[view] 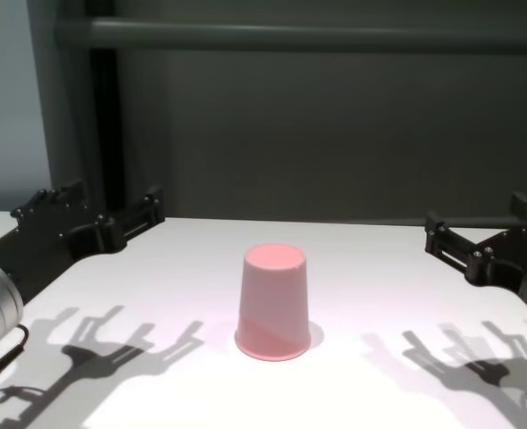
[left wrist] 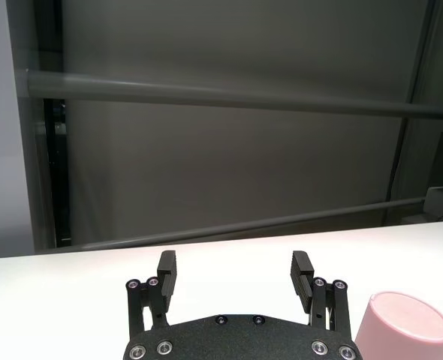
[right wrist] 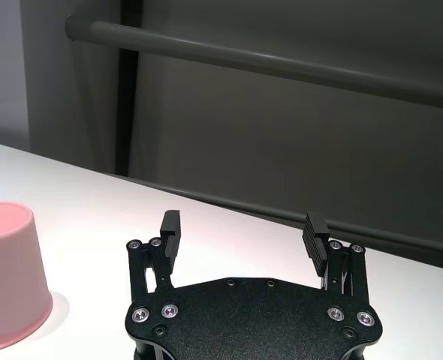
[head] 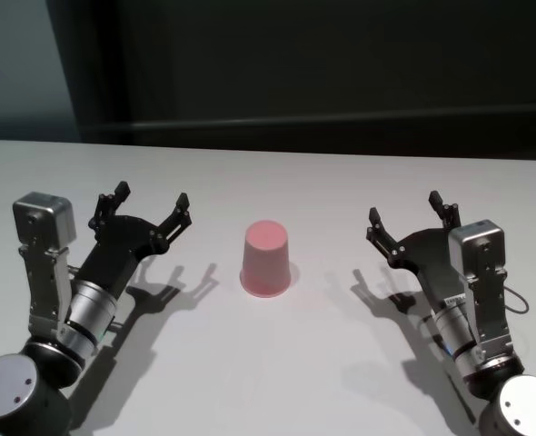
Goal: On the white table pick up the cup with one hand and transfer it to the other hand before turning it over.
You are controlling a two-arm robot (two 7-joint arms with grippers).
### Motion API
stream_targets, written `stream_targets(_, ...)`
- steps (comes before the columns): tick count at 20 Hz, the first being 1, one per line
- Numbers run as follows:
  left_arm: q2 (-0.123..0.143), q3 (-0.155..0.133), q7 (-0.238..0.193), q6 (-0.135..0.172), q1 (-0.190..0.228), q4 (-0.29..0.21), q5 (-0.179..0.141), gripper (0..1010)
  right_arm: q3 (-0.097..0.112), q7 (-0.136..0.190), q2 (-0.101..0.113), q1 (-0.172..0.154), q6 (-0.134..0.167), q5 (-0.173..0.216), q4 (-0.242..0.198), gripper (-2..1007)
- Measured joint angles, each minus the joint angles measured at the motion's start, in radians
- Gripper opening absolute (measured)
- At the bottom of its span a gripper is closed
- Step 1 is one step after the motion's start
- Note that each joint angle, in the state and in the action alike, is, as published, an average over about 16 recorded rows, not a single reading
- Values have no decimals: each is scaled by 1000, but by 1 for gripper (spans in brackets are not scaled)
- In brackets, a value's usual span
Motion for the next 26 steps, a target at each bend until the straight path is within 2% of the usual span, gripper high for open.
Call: stream_targets(26, 0, 0, 0, 0, 0, 0, 0, 1001, -3, 0, 2, 2, 2, 1, 1, 1000)
